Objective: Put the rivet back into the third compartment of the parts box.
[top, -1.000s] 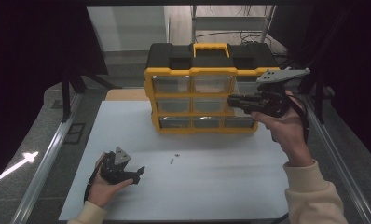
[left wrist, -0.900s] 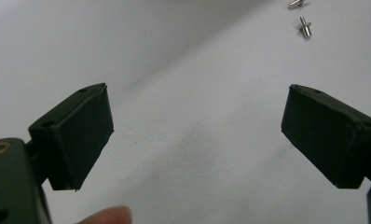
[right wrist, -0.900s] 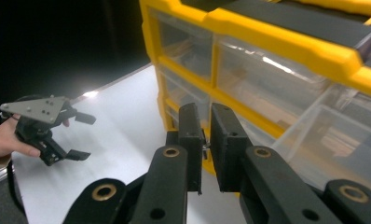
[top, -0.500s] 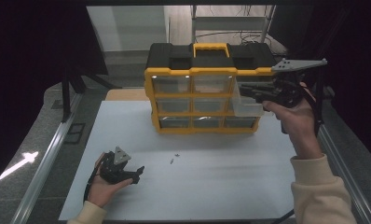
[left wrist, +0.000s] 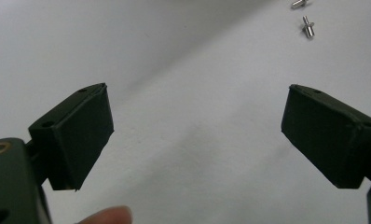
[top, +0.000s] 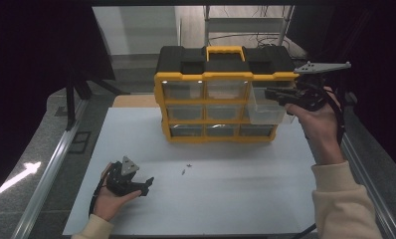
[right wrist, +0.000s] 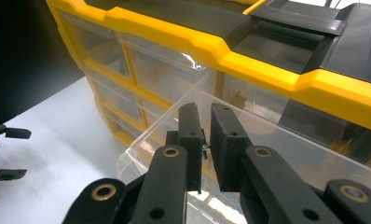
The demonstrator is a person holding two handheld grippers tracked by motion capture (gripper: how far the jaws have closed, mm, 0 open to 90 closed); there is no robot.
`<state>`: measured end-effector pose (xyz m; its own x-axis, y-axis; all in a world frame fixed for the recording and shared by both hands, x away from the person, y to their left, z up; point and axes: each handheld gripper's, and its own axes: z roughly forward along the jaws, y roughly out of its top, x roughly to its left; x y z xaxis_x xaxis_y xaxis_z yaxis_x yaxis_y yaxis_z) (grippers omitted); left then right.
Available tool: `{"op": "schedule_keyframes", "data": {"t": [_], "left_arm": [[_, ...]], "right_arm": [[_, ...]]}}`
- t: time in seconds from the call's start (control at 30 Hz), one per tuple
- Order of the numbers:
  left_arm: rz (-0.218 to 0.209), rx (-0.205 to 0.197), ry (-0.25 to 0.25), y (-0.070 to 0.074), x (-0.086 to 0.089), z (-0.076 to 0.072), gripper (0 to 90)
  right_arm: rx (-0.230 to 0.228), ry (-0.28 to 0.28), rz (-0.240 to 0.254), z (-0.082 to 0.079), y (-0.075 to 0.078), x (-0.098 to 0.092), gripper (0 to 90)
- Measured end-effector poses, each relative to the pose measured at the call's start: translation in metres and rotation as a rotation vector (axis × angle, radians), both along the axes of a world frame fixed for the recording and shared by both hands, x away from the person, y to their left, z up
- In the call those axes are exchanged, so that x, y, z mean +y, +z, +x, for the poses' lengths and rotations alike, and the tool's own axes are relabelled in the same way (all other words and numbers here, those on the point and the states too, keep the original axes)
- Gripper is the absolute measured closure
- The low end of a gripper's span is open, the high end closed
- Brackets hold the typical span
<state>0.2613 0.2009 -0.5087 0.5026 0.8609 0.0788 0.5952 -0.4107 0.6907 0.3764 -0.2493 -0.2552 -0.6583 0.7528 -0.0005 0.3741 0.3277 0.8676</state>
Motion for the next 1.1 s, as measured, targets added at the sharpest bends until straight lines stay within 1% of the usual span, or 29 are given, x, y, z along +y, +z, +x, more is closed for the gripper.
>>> {"op": "schedule_keyframes", "data": {"t": [0.03, 0.07, 0.13, 0.17, 0.27, 0.37, 0.43, 0.57, 0.63, 0.8, 0.97, 1.1], "left_arm": [[0.004, 0.002, -0.002, 0.0, 0.0, 0.0, 9.7], [0.004, 0.002, -0.001, 0.0, 0.0, 0.0, 9.7], [0.005, 0.002, -0.001, 0.0, 0.001, 0.0, 9.8], [0.005, 0.003, 0.0, 0.0, 0.001, 0.0, 9.8], [0.007, 0.004, 0.0, 0.0, 0.001, 0.0, 9.8], [0.008, 0.005, -0.001, 0.0, 0.0, 0.0, 9.8], [0.008, 0.005, -0.001, 0.0, 0.001, 0.0, 9.8], [0.007, 0.007, 0.001, 0.0, 0.001, 0.0, 9.9], [0.007, 0.006, 0.0, 0.0, 0.001, 0.0, 9.9], [0.01, 0.007, -0.001, 0.0, 0.001, 0.0, 9.9], [0.011, 0.007, -0.001, 0.0, 0.002, -0.001, 9.9], [0.01, 0.006, -0.001, 0.0, 0.001, -0.001, 9.9]], "right_arm": [[-0.007, -0.006, 0.001, 0.0, 0.0, 0.0, 80.8], [-0.019, -0.007, 0.003, -0.001, 0.0, 0.001, 76.1], [-0.06, -0.01, 0.015, -0.003, 0.0, 0.003, 61.5], [-0.071, -0.012, 0.014, -0.005, 0.001, 0.005, 56.8], [-0.071, 0.003, 0.024, -0.008, 0.001, 0.011, 42.1], [-0.069, 0.021, 0.023, -0.01, 0.0, 0.015, 34.6], [-0.079, 0.036, 0.022, -0.012, 0.0, 0.019, 32.8], [-0.099, 0.079, 0.036, -0.018, 0.001, 0.028, 29.8], [-0.098, 0.103, 0.044, -0.022, 0.002, 0.034, 29.2], [-0.112, 0.141, 0.044, -0.03, 0.0, 0.047, 29.6], [-0.097, 0.189, 0.05, -0.035, -0.004, 0.06, 29.6], [-0.077, 0.23, 0.05, -0.038, -0.012, 0.07, 29.7]]}}
